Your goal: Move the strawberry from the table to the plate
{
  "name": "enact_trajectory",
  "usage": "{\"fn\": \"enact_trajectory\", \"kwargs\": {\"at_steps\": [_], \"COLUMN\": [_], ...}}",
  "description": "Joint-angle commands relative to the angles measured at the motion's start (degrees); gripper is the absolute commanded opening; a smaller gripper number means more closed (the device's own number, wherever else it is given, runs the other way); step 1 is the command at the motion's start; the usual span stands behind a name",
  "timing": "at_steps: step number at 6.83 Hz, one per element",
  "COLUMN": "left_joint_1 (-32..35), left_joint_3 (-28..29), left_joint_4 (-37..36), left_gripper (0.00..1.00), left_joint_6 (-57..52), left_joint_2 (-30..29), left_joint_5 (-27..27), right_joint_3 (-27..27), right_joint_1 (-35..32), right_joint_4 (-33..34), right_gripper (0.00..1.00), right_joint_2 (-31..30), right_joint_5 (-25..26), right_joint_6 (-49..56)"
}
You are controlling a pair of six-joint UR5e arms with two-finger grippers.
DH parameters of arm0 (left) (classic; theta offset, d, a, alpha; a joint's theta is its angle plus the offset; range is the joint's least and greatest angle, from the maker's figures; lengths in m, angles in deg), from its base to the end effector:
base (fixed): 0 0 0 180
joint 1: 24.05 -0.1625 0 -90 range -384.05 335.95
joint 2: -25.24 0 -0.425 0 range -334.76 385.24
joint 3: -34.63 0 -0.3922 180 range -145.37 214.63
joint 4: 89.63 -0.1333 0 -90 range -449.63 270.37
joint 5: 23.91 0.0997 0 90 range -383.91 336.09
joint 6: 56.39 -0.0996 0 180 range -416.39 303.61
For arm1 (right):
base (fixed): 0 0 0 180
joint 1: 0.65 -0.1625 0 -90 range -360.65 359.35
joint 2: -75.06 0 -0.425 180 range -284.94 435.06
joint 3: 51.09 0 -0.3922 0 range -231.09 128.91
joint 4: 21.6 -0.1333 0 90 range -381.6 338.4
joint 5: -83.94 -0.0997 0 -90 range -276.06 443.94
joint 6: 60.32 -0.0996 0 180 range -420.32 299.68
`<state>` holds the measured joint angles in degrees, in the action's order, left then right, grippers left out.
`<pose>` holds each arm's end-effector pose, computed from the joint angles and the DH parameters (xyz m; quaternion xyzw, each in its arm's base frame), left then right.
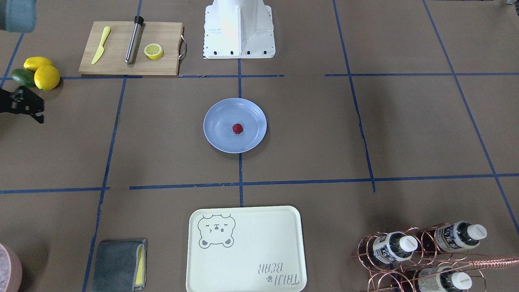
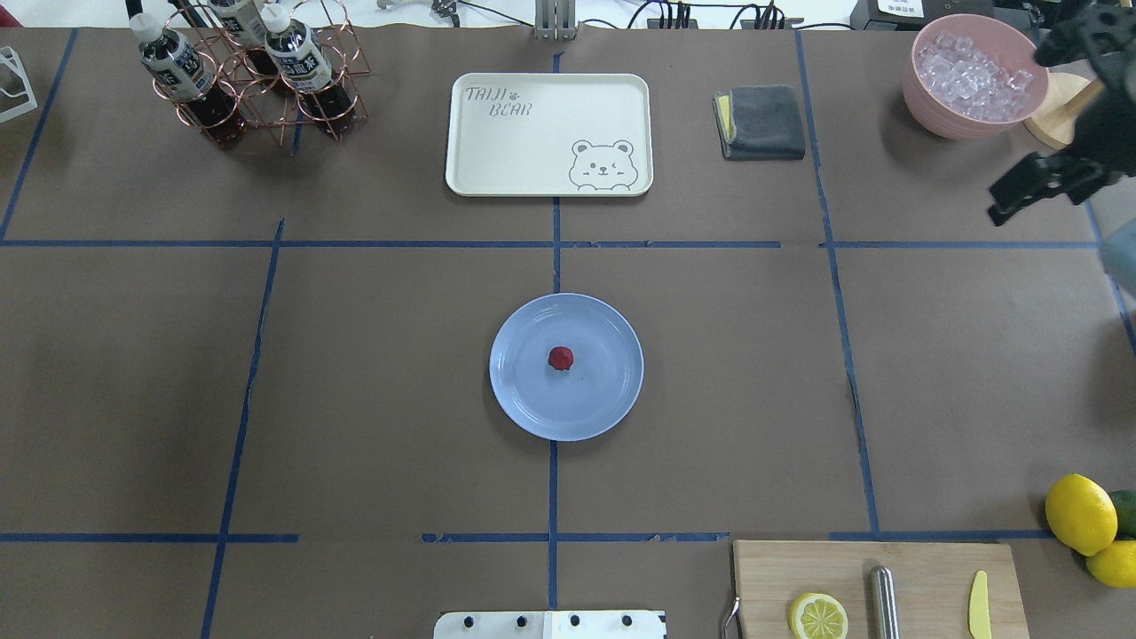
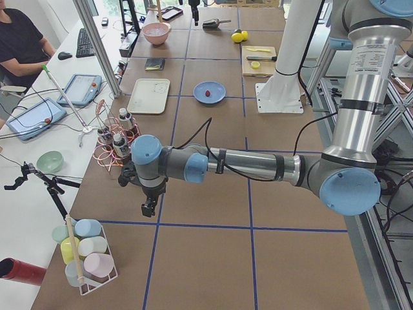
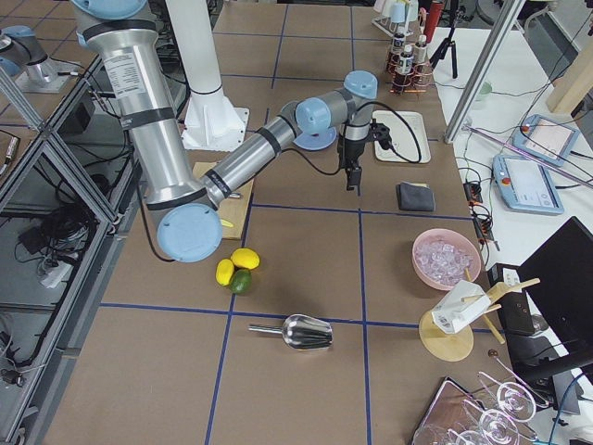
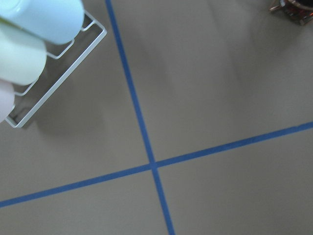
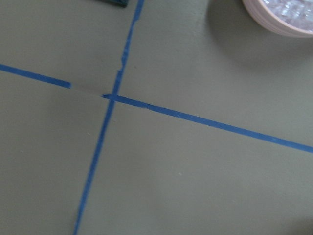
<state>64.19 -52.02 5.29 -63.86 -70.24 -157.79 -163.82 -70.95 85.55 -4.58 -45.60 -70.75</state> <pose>-0.0476 -0.5420 0.6300 0.0755 0.3696 0.0974 0.9210 -0.1102 -0.5150 0.4129 0.0389 -0.3574 -0.1221 0.9251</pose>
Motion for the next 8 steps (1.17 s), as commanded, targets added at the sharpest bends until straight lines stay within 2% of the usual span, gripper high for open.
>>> {"fn": "enact_trajectory", "kwargs": {"at_steps": [1, 2, 3, 4, 5, 6, 8], "left_joint_1": [0.44, 0.52, 0.44, 0.44, 0.44, 0.44, 0.44], "left_joint_3": [0.51, 0.51, 0.43, 0.42, 0.6, 0.69, 0.51], "left_joint_4": [-0.18, -0.18, -0.09, 0.0, -0.09, -0.09, -0.18], "left_gripper": [1.0, 1.0, 1.0, 1.0, 1.0, 1.0, 1.0], "left_joint_6": [-0.62, -0.7, -0.62, -0.62, -0.36, -0.18, -0.09], "left_joint_2": [1.0, 1.0, 1.44, 1.53, 1.53, 1.53, 1.88], "left_joint_5": [-1.3, -1.3, -1.3, -1.3, -1.3, -1.12, -1.12], "right_joint_3": [1.88, 4.77, 9.06, 14.41, 16.64, 17.36, 18.77], "right_joint_1": [-12.09, -15.97, -19.75, -20.14, -20.14, -20.14, -20.14], "right_joint_4": [-0.01, -0.1, -0.19, -4.45, -12.41, -15.62, -15.83], "right_gripper": [1.0, 1.0, 1.0, 1.0, 1.0, 1.0, 1.0], "right_joint_2": [-9.97, -11.4, -11.5, -10.72, -10.1, -10.7, -10.62], "right_joint_5": [-2.83, -4.66, -8.24, -8.89, -8.72, -7.24, -7.75], "right_joint_6": [18.86, 24.18, 24.49, 24.15, 23.97, 23.71, 17.49]}}
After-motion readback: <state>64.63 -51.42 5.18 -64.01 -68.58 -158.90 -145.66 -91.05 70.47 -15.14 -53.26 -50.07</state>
